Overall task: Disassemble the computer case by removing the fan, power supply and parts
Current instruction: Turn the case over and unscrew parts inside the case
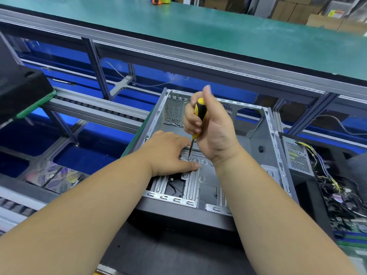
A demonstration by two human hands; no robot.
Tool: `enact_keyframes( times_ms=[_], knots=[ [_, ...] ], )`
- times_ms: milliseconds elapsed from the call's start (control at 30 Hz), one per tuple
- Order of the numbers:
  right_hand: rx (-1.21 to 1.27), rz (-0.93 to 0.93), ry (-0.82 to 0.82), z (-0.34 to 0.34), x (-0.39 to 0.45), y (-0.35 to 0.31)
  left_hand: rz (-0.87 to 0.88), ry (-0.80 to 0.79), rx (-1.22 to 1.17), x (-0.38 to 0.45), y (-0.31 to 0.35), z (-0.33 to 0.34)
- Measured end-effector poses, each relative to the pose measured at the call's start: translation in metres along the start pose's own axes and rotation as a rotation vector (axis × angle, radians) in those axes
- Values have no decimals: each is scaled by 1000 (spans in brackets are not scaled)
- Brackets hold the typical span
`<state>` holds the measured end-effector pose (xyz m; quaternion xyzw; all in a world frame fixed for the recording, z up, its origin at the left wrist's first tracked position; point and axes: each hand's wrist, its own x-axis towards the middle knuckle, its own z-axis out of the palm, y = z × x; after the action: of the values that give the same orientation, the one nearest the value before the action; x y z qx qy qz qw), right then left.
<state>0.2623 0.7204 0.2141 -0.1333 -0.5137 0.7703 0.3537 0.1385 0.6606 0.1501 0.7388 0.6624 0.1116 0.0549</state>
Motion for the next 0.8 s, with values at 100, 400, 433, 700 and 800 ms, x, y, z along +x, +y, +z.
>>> enact_keyframes(
  times_ms=[100, 400, 433, 700, 800],
  knots=[
    [-45, 13, 7, -2, -2, -2, -5, -12, 2, 0, 1, 0],
    [-134, 58, 42, -7, -1, -11, -14, -47, 33, 1, -1, 1],
    [-122, 61, 63, -6, -1, -11, -8, -45, 29, 1, 0, 0],
    [-28, -62, 105, 3, 1, 1, -2, -36, 14, 0, 3, -4],
    [33, -71, 23, 1, 1, 0, -8, -48, 15, 0, 3, -4]
  ],
)
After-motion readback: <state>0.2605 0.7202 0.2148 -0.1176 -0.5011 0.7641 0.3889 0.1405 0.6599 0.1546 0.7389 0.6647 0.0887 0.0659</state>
